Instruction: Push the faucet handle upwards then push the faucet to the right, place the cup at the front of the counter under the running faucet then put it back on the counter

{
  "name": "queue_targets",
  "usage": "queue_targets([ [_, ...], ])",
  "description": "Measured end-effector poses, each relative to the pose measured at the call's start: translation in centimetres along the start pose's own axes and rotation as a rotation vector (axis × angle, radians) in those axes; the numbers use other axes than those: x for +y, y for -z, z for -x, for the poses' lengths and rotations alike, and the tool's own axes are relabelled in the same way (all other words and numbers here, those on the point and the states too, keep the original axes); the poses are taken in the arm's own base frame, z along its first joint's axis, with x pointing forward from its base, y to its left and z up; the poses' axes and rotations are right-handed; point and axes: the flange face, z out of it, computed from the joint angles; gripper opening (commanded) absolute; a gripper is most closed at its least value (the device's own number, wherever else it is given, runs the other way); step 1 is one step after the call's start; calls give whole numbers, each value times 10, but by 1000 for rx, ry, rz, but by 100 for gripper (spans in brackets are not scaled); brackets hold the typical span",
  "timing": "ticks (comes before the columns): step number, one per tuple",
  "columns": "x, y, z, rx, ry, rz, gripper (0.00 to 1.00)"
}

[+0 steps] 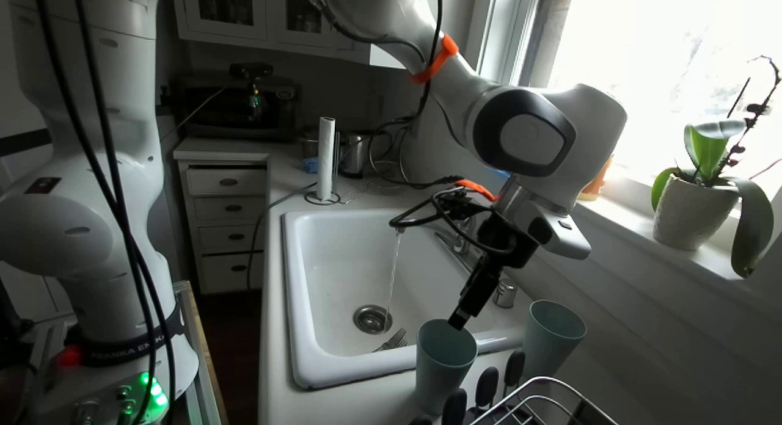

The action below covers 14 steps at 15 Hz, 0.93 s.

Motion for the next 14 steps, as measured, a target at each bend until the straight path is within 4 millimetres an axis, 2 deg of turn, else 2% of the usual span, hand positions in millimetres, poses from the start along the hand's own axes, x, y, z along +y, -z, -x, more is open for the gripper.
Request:
queue_targets([
  [1,-1,-5,-1,-8,-1,5,87],
  [2,-2,-9,-2,-15,-2,11,80],
  [3,-3,-14,-3,-21,-3,17,68],
  [9,-5,-32,-8,-45,-6,43,25],
  [10,-5,-32,-8,-46,-7,44,67],
  [11,-5,-32,-9,-44,-8,43,63],
  [12,-5,-31,-9,-41,-9,42,64],
  [14,-4,-29,-11,-32,-9,39,75],
])
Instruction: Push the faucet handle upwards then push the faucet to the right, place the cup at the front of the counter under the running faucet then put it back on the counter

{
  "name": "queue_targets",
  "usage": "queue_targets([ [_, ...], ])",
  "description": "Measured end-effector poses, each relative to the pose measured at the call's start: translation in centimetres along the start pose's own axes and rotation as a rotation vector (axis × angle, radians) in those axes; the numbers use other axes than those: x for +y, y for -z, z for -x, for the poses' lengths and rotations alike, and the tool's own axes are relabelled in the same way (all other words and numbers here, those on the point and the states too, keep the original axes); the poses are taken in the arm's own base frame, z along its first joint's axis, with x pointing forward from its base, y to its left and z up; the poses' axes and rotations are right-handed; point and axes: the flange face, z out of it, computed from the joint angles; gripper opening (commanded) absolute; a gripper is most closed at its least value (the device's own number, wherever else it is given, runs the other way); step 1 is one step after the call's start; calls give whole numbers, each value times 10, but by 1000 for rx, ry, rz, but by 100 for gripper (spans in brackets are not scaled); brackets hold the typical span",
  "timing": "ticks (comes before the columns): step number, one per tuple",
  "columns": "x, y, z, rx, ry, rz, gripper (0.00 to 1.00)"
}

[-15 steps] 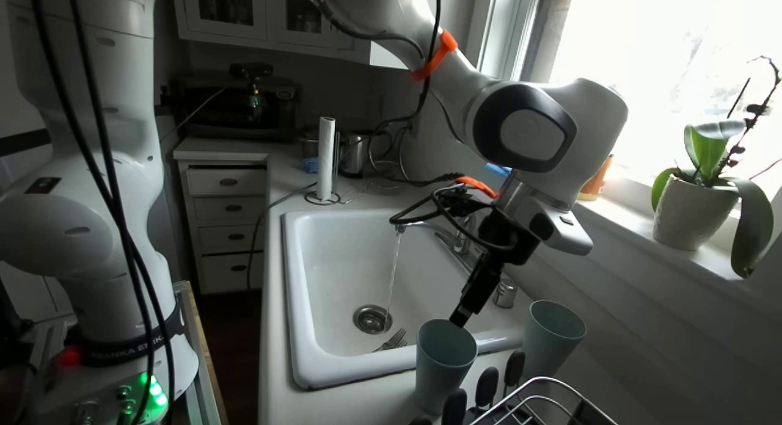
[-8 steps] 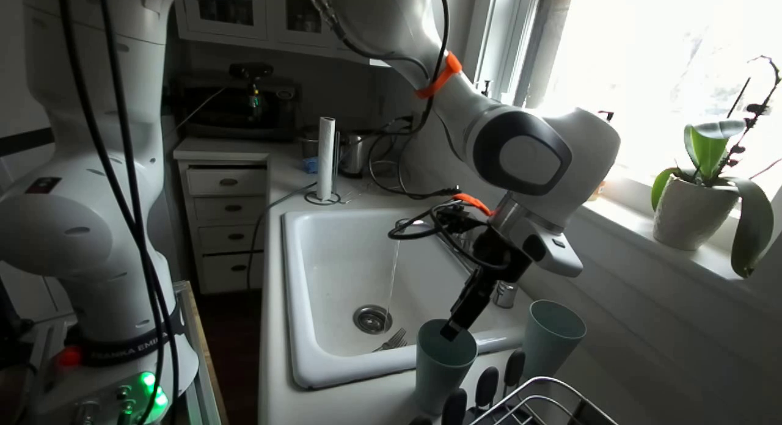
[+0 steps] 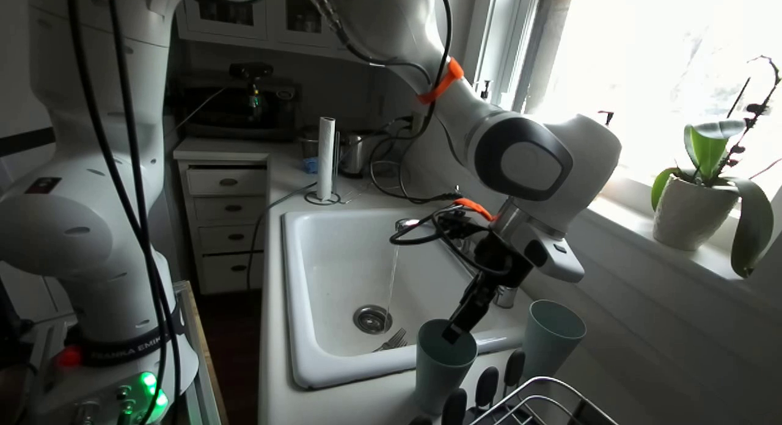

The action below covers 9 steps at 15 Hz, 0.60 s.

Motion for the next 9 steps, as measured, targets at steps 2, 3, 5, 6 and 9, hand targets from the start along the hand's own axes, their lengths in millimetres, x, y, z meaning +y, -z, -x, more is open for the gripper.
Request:
queue_targets([
  [2,1,3,-2,12,1,4,89],
  [3,2,3,-3,17,1,9,97],
  [5,5,3,-4,23,-4,20,94],
  [6,7,4,-5,26,-8,24,86],
  [9,9,4,-7,31,-20,26,61],
])
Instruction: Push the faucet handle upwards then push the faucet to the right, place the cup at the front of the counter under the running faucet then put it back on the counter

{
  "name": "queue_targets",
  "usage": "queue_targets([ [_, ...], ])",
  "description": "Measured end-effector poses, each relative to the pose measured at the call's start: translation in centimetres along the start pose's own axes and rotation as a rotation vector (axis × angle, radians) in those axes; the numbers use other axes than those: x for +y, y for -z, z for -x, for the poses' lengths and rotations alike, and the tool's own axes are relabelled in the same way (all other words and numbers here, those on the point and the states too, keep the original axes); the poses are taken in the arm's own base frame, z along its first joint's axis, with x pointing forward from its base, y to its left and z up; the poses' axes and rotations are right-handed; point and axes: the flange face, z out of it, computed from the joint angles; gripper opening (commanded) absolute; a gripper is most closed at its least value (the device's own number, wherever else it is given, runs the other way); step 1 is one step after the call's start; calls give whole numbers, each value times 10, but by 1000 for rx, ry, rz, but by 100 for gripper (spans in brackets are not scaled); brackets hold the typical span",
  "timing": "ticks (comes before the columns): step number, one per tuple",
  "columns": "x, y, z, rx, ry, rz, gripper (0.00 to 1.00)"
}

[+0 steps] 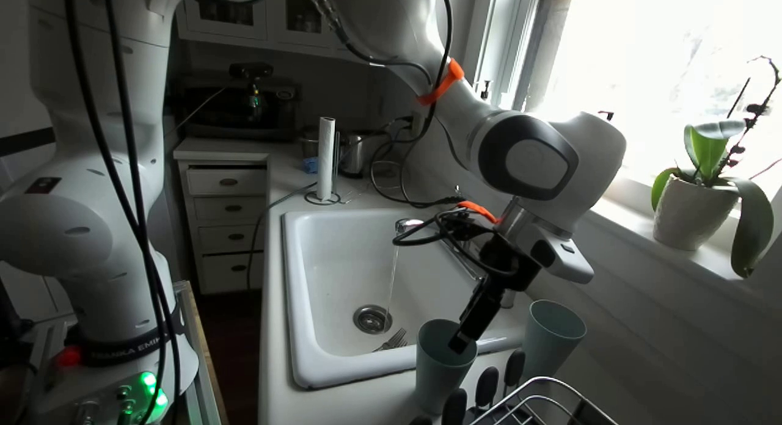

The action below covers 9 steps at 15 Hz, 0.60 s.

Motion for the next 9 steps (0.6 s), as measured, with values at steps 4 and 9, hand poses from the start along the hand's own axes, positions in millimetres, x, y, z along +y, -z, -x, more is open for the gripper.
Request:
queue_targets([
  [4,-1,-1,-1,6,-7,-2,31],
  [9,-2,-3,-2,3,-23,-2,1],
])
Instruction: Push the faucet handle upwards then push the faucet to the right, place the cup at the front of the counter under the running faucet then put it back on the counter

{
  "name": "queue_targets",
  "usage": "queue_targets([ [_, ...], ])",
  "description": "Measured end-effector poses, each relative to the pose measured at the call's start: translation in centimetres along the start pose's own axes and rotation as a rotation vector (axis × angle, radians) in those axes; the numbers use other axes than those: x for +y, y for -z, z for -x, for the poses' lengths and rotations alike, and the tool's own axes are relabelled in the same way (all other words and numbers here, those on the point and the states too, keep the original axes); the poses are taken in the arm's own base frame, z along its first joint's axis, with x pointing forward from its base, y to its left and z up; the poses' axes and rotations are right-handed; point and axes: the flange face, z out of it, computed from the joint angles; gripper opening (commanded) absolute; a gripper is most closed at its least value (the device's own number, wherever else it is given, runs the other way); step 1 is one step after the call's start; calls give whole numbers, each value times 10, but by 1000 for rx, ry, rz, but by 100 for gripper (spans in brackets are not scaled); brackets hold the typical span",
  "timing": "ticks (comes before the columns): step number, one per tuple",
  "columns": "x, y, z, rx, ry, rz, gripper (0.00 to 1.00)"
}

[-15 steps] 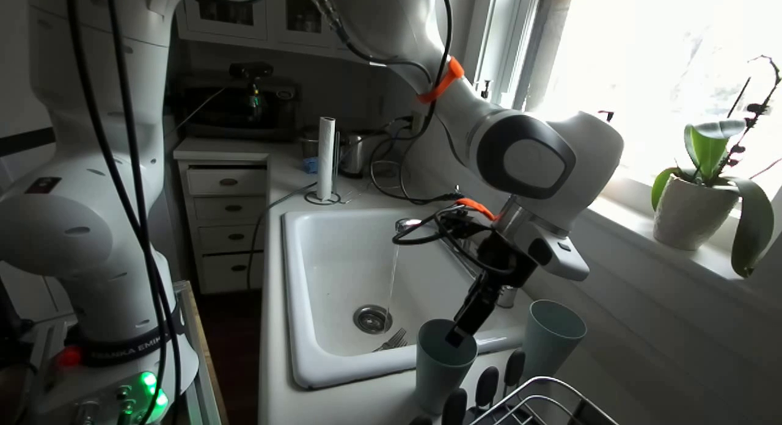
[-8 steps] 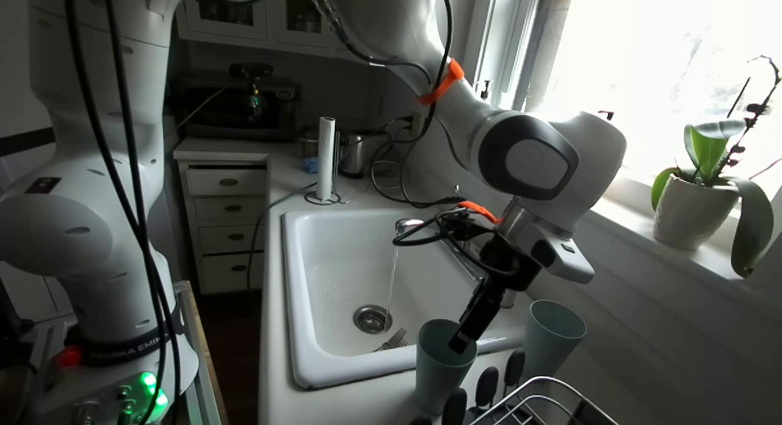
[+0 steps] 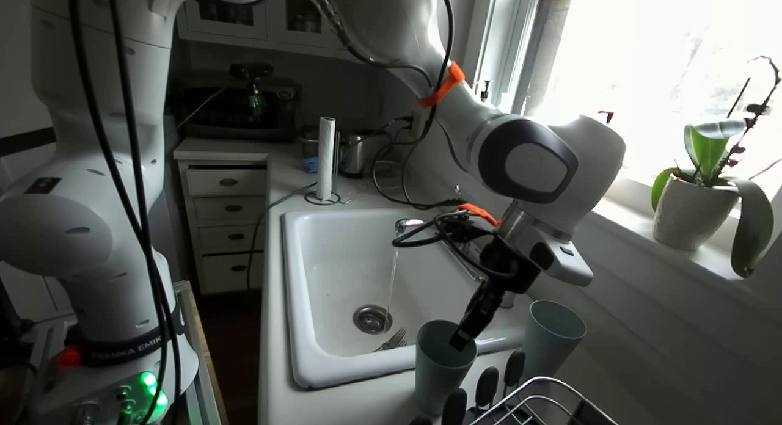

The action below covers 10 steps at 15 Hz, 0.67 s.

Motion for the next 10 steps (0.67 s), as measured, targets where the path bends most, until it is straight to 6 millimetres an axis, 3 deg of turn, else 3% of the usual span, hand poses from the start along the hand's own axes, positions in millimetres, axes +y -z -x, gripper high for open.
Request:
queue_targets([
  [10,-5,2,2,-8,-17,-18,1],
])
